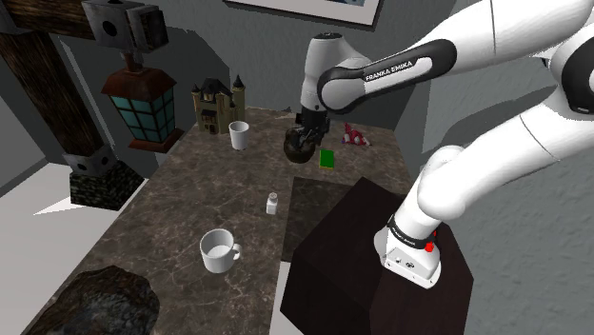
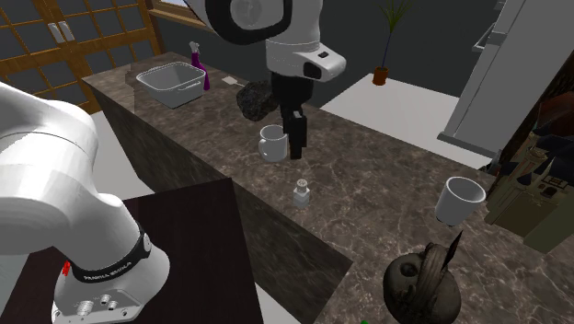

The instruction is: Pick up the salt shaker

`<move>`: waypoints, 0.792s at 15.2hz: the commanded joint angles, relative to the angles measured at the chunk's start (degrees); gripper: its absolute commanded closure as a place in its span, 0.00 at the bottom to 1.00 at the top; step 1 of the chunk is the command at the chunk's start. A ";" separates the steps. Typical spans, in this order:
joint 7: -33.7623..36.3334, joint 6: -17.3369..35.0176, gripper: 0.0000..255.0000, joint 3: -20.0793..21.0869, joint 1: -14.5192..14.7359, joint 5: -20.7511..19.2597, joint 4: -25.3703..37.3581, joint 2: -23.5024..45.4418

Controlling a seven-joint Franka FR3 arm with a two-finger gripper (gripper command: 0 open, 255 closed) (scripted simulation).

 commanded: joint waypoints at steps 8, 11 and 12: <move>6.32 18.48 0.00 3.53 1.11 0.29 1.06 19.36; 8.99 23.76 0.00 4.31 1.49 -0.88 3.04 26.60; 9.96 25.37 0.00 4.44 1.69 -1.42 3.87 29.05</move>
